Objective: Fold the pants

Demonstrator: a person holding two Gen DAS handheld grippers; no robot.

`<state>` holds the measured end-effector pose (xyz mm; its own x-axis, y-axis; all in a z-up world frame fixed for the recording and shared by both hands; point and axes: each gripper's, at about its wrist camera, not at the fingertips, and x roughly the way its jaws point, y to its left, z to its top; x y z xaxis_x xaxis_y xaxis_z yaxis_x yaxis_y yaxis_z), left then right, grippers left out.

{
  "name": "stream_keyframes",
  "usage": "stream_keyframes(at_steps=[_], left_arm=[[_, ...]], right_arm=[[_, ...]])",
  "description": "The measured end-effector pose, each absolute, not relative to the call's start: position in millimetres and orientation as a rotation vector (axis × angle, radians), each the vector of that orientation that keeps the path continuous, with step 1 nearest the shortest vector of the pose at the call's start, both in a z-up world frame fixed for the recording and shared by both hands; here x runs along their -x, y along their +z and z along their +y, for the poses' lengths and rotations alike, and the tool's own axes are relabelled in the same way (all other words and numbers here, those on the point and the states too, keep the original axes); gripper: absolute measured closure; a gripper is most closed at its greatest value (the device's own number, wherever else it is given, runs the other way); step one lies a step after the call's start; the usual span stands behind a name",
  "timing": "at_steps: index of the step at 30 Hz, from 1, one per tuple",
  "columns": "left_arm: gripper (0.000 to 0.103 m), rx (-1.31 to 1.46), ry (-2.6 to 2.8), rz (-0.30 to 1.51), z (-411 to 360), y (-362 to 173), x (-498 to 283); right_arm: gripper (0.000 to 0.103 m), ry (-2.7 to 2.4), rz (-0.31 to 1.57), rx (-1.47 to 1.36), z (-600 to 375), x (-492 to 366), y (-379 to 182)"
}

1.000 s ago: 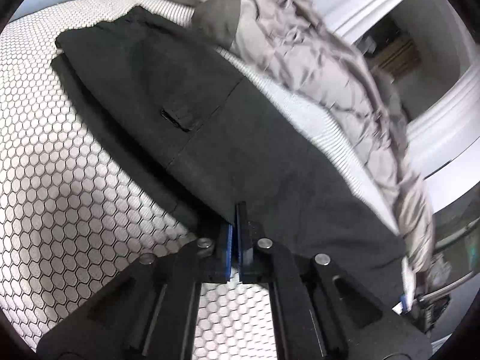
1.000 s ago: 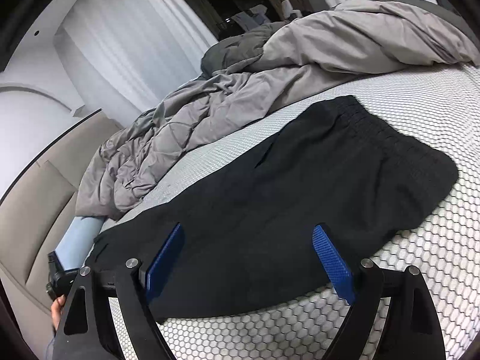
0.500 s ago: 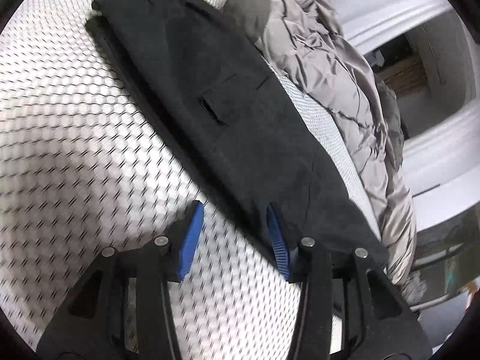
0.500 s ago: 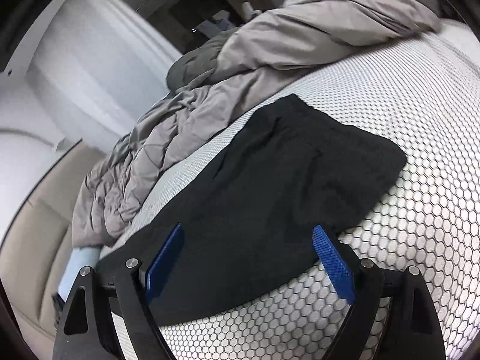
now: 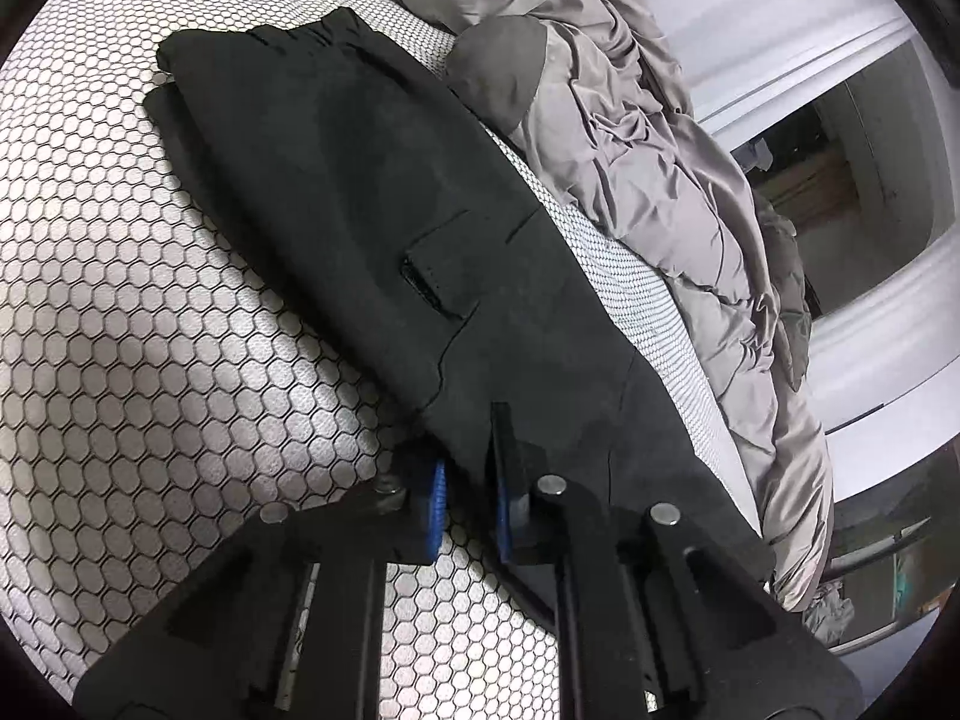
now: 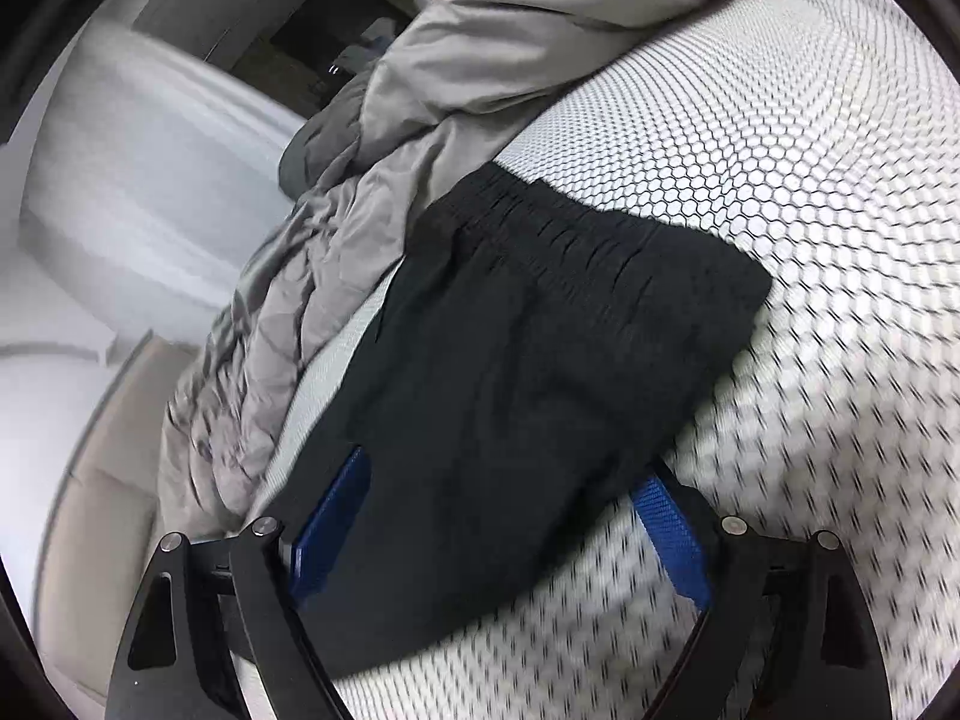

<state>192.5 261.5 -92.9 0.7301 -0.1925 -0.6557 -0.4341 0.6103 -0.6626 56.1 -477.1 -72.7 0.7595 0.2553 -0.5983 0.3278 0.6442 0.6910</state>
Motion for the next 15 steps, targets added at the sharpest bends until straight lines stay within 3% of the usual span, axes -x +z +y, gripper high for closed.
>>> stream_keyframes(at_steps=[1,2,3,8,15], left_arm=[[0.096,0.929,0.159,0.765,261.9,-91.5,-190.1],[0.098,0.931,0.159,0.764,262.7,-88.6,-186.2],[0.099,0.93,0.157,0.761,263.1,-85.8,-183.1],[0.099,0.871,0.169,0.748,260.7,-64.5,-143.6],[0.097,0.81,0.154,0.823,263.5,-66.1,-86.2]], right_arm=[[0.03,-0.051,0.716,-0.924,-482.4,-62.6,-75.9],[0.061,-0.058,0.713,-0.943,-486.0,-66.3,-78.1],[0.079,-0.08,0.732,-0.96,-489.5,-71.7,-82.2],[0.087,-0.08,0.727,-0.862,-477.3,-60.5,-61.8],[0.086,-0.054,0.802,-0.801,-469.2,0.5,-40.6]])
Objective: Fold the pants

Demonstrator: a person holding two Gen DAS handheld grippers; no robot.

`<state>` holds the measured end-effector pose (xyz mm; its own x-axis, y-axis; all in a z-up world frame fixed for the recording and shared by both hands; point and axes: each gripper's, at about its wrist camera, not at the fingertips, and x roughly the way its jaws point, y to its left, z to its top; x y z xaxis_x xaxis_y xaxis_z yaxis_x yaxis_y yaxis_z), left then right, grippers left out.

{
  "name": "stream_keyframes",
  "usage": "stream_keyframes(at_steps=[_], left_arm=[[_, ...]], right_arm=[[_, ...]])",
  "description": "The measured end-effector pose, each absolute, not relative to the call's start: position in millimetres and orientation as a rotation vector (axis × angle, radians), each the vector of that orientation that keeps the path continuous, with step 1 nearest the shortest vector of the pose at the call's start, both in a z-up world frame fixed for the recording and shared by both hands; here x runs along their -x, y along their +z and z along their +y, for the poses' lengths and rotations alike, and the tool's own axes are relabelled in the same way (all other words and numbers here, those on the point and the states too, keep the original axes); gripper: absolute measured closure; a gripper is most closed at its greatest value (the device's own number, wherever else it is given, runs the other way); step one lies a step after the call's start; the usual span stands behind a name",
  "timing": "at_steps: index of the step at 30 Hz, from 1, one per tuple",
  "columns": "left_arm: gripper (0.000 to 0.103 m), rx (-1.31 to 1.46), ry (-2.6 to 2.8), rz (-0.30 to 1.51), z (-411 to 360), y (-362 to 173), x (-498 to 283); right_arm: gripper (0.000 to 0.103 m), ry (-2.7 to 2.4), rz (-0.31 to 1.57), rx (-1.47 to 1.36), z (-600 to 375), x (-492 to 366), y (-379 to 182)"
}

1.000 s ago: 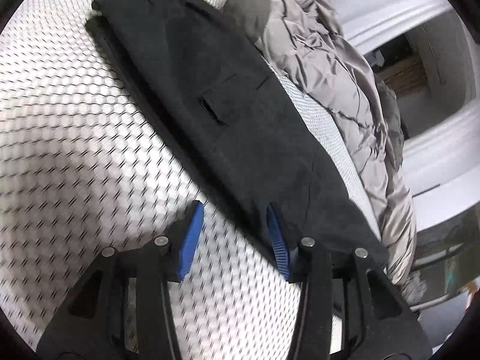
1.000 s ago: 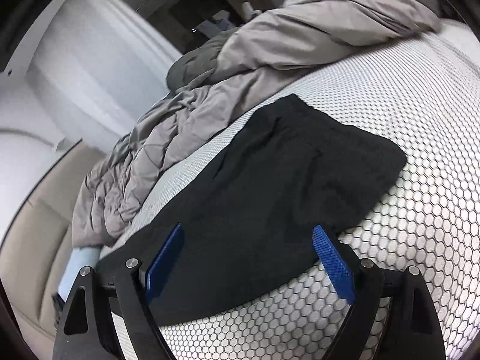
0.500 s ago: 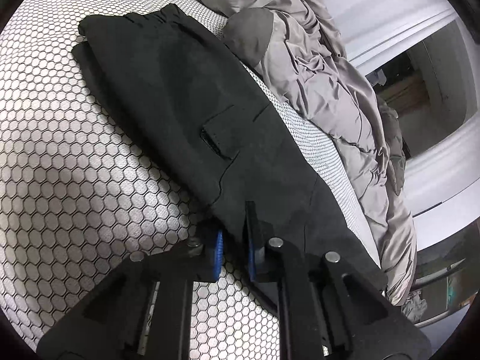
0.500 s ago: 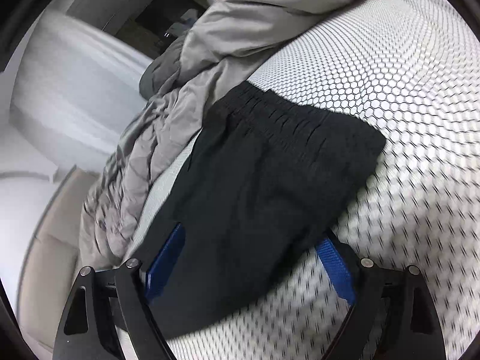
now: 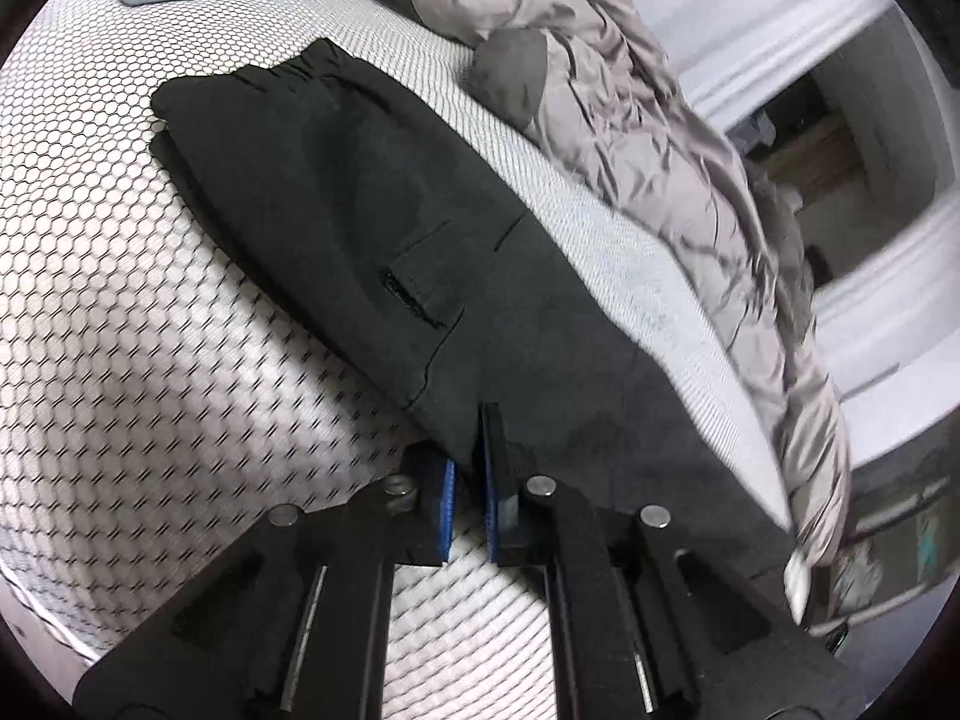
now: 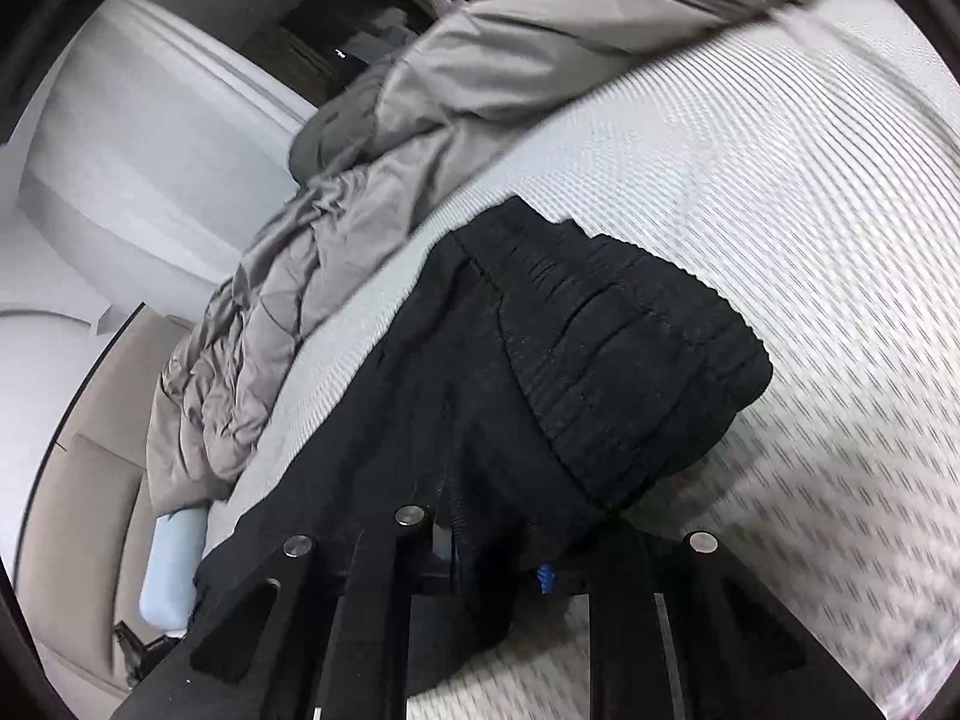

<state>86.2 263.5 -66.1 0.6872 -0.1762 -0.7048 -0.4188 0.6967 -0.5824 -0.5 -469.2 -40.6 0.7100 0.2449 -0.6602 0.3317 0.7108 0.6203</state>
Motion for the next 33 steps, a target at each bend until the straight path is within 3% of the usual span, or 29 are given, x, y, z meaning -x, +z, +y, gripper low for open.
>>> stream_keyframes(at_steps=[2,5,8,11,17,20,21,30,33], left_arm=[[0.096,0.776,0.131,0.855,263.3,-74.3,-78.1],[0.092,0.779,0.097,0.864,272.1,-80.4,-70.3],[0.076,0.798,0.171,0.853,288.2,-80.0,-65.4],[0.072,0.856,0.222,0.815,313.4,-82.4,-62.5],[0.075,1.024,0.273,0.76,363.6,-107.5,-67.9],[0.097,1.052,0.266,0.72,377.1,-111.0,-66.3],[0.1,1.057,0.257,0.704,380.1,-111.2,-63.2],[0.101,0.983,0.317,0.706,378.2,-87.6,-25.0],[0.091,0.931,0.351,0.81,378.6,-91.2,-28.3]], right_arm=[[0.082,-0.05,0.84,-0.809,-473.5,10.8,-45.4],[0.067,-0.069,0.895,-0.83,-481.4,18.6,-51.6],[0.058,-0.068,0.855,-0.933,-492.1,25.4,-50.6],[0.057,-0.095,0.851,-0.928,-491.8,21.3,-48.0],[0.057,-0.1,0.886,-0.891,-482.6,6.4,-50.8],[0.057,-0.098,0.884,-0.89,-483.8,3.8,-52.0],[0.057,-0.097,0.883,-0.893,-483.2,2.4,-52.4],[0.057,-0.092,0.897,-0.853,-481.0,-3.2,-54.7],[0.057,-0.079,0.906,-0.863,-482.5,-3.1,-54.5]])
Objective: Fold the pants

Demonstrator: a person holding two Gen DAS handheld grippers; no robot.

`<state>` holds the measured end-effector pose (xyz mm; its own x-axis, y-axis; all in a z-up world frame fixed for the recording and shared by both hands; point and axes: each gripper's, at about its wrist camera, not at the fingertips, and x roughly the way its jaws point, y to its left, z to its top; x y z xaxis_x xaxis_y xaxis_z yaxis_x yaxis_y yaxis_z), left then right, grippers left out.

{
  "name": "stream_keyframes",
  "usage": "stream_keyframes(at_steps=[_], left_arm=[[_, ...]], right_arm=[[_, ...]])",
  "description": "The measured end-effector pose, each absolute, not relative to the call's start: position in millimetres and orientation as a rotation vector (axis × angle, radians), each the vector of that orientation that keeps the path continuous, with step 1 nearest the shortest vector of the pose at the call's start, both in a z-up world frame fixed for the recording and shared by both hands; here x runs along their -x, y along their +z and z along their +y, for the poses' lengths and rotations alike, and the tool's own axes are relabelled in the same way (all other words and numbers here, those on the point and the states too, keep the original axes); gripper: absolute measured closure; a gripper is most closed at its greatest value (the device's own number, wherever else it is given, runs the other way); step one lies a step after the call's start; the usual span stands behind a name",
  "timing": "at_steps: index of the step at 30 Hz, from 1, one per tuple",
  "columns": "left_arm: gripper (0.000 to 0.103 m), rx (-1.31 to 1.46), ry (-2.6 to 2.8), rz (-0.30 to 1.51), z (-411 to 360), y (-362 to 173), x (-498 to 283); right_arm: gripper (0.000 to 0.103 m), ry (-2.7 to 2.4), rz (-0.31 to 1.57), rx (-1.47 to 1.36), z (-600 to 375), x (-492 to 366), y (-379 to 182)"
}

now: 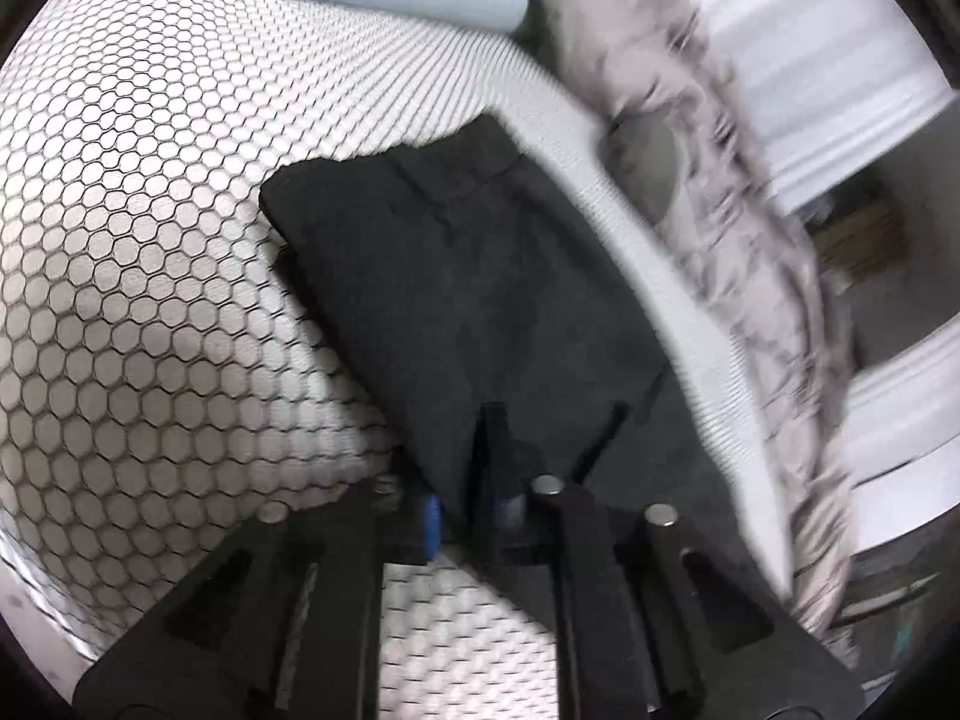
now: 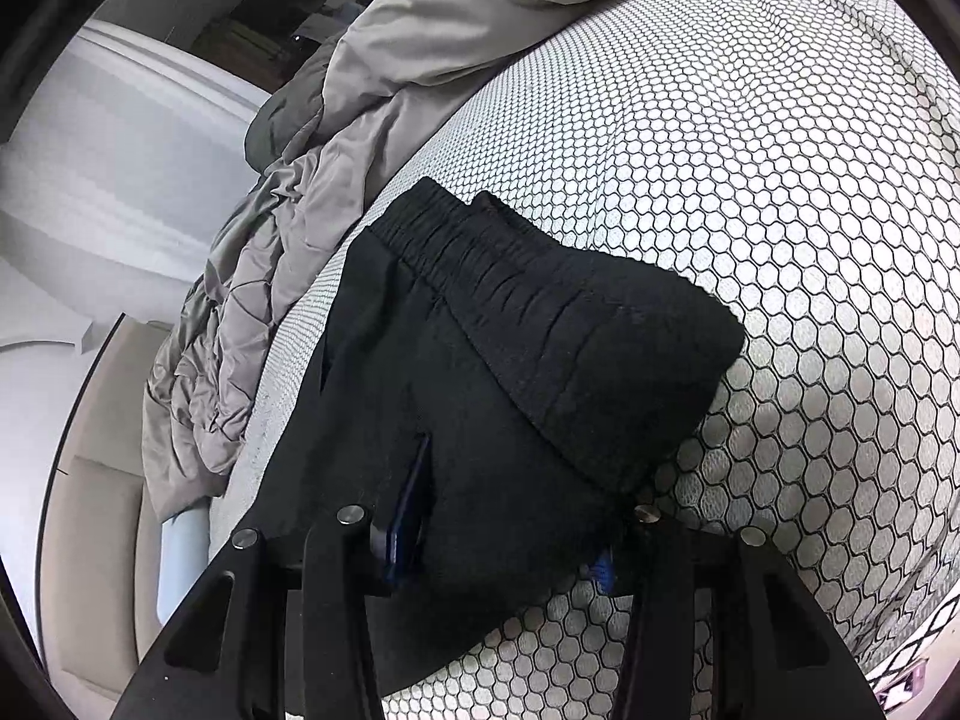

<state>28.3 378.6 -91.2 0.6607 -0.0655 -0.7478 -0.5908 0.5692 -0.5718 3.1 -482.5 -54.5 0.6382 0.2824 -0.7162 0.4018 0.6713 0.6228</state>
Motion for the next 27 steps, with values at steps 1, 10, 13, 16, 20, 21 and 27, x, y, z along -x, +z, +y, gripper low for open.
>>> stream_keyframes(at_steps=[1,10,13,16,20,21,27], left_arm=[[0.09,0.918,0.356,0.818,378.0,-89.5,-27.4],[0.039,0.711,0.401,0.672,337.0,-14.2,6.6],[0.022,0.691,0.341,0.623,317.4,7.0,3.7],[0.019,0.645,0.279,0.616,290.5,16.3,-8.8],[0.019,0.613,0.206,0.702,255.2,6.8,-35.8],[0.019,0.604,0.195,0.713,248.0,3.7,-40.5],[0.017,0.486,0.076,0.766,170.4,-5.2,-53.4]], right_arm=[[0.057,-0.076,0.91,-0.86,-484.3,-1.8,-54.8],[0.074,-0.063,0.861,-0.814,-486.9,6.0,-41.7],[0.082,0.002,0.775,-0.727,-473.8,13.7,-13.2],[0.082,0.006,0.785,-0.681,-467.9,24.2,-2.9],[0.065,-0.114,0.992,-0.654,-477.9,28.3,-40.7],[0.063,-0.097,0.987,-0.661,-478.7,32.0,-41.2],[0.043,-0.123,0.841,-0.691,-492.9,56.9,-14.6]])
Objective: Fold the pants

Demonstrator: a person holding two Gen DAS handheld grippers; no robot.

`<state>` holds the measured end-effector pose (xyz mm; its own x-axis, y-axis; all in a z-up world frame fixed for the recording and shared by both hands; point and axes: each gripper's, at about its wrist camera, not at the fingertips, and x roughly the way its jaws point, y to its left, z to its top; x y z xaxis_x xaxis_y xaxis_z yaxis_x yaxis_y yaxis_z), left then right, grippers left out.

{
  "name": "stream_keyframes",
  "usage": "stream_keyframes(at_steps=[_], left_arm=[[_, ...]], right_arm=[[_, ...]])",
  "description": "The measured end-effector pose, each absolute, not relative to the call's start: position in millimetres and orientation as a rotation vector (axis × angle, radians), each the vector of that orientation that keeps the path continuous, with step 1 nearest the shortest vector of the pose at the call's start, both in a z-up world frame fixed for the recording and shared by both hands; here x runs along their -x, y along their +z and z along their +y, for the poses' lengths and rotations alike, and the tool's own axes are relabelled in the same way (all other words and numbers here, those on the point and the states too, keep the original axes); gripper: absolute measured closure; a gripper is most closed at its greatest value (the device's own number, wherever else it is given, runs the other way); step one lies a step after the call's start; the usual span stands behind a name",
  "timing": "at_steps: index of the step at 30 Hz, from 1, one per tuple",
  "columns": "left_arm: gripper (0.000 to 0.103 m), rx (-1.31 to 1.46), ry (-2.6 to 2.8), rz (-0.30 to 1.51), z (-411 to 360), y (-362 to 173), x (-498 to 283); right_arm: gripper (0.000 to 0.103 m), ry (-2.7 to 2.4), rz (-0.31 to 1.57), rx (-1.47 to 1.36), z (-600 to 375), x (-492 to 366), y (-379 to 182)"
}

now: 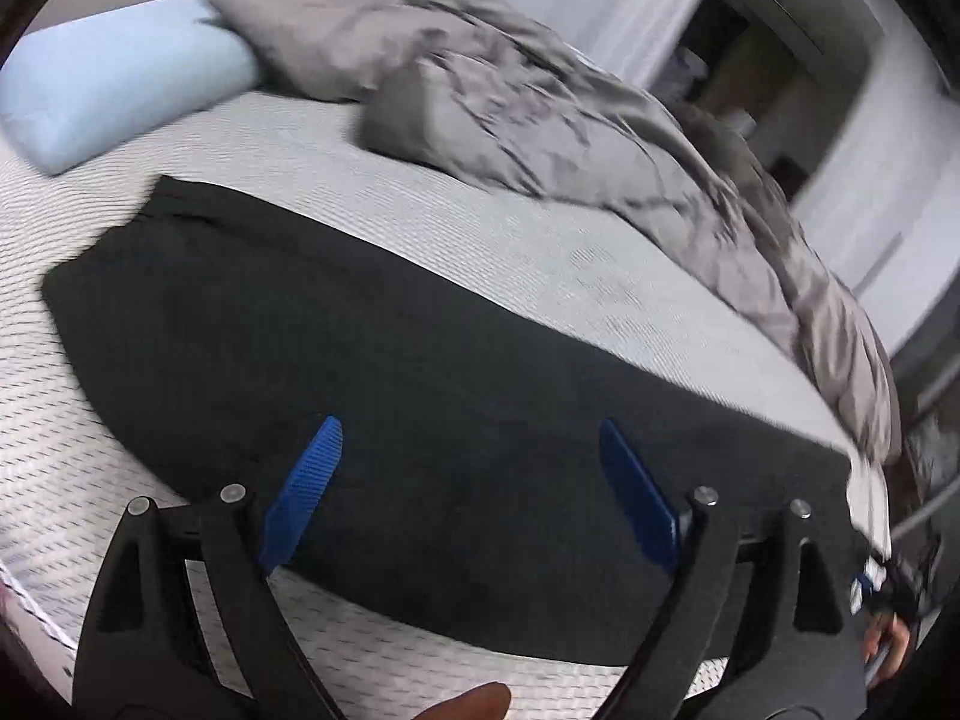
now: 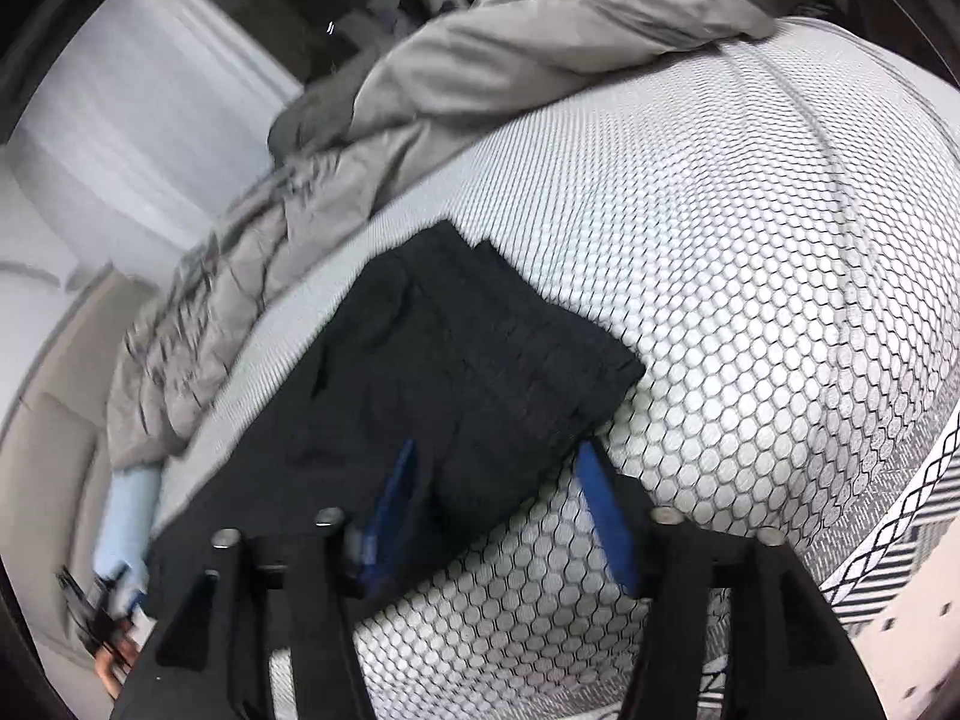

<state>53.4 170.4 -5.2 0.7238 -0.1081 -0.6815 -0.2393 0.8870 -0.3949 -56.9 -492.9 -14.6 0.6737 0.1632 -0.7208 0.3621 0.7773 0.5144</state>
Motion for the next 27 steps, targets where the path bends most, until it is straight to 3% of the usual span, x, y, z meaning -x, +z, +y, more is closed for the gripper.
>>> stream_keyframes(at_steps=[2,3,5,9,12,13,16,18,22,27], left_arm=[[0.017,0.469,-0.001,0.802,139.5,-10.5,-58.4],[0.017,0.461,-0.029,0.816,125.6,-12.7,-62.0],[0.017,0.431,-0.07,0.827,97.5,-13.8,-65.1],[0.016,0.383,-0.117,0.825,56.2,-10.3,-66.0],[0.015,0.366,-0.159,0.854,35.6,-12.1,-66.4],[0.015,0.345,-0.172,0.864,24.3,-13.6,-65.0],[0.012,0.291,-0.202,0.88,-0.8,-19.0,-67.6],[0.003,0.168,-0.295,0.906,-31.1,-23.1,-61.9],[0.001,0.007,-0.42,0.917,-70.1,-30.4,-47.7],[0.001,-0.006,-0.431,0.997,-85.8,-51.6,-50.4]], right_arm=[[0.046,-0.123,0.83,-0.773,-502.6,55.7,-22.8],[0.066,-0.133,0.832,-0.811,-507.6,55.3,-28.4],[0.079,-0.131,0.835,-0.835,-512.2,54.6,-33.7],[0.082,-0.087,0.748,-0.708,-496.8,64.8,-1.5],[0.069,-0.192,0.905,-0.626,-499.5,57.8,-22.9],[0.068,-0.209,0.939,-0.636,-504.1,57.5,-31.3],[0.057,-0.176,0.885,-0.668,-514.3,67.1,-18.0],[0.043,-0.223,0.793,-0.623,-518.0,82.1,6.5],[0.035,-0.247,0.71,-0.558,-522.2,85.9,34.8],[0.028,-0.134,0.824,-0.475,-509.5,26.8,35.7]])
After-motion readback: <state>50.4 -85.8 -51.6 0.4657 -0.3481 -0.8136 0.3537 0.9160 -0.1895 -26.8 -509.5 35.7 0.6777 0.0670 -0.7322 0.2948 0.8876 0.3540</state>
